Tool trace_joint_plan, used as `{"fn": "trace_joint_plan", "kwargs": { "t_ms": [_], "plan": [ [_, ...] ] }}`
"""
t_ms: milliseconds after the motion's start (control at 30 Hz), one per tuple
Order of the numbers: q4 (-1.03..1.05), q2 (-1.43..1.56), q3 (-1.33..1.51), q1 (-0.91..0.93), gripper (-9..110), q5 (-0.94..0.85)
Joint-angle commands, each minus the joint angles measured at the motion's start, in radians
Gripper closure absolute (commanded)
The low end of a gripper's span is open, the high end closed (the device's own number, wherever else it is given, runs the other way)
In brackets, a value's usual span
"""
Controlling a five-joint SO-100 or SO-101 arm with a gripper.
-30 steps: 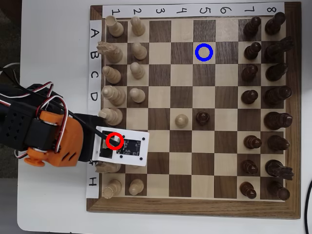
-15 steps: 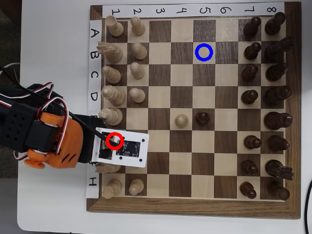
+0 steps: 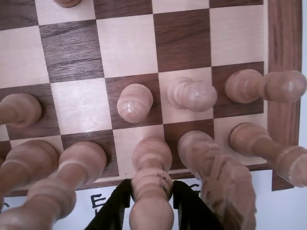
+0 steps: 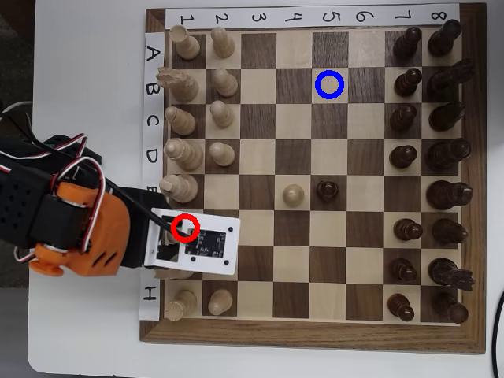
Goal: Move the piece to destination
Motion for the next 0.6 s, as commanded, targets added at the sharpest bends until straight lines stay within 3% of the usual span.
{"fn": "trace_joint_plan", "kwargs": {
  "t_ms": [0, 567],
  "plan": [
    [0.029, 0.025, -0.072, 0.006, 101, -0.009],
    [0.19, 0.034, -0.244, -0.02, 101, -0.011]
  ]
}}
